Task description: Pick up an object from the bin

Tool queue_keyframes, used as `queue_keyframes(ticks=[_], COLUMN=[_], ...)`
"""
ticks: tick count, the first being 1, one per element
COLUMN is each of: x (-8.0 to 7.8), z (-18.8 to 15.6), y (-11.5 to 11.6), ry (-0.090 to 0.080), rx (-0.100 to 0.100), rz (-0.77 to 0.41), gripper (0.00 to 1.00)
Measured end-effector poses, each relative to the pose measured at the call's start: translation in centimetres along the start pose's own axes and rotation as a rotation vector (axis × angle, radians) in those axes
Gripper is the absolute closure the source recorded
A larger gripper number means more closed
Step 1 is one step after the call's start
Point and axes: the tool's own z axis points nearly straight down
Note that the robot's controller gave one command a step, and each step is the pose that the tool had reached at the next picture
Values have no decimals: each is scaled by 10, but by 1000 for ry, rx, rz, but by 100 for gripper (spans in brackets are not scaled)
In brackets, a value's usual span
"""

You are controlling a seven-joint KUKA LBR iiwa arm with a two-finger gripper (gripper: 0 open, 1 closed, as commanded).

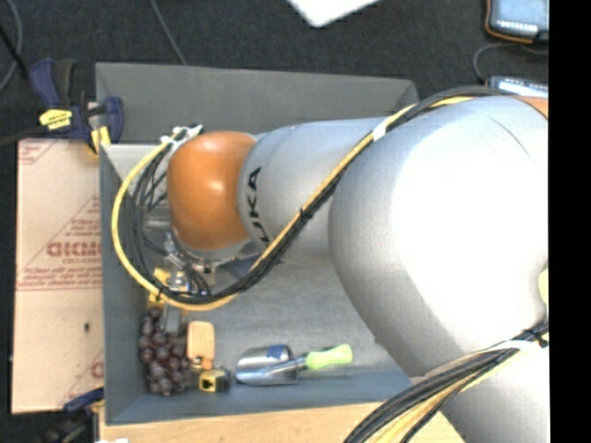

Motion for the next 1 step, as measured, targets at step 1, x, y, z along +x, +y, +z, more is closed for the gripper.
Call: queue_keyframes(ticks=[1], x=[0], z=[1], y=[0], ry=[-6], rx=[-3], rz=[16], gripper=[0])
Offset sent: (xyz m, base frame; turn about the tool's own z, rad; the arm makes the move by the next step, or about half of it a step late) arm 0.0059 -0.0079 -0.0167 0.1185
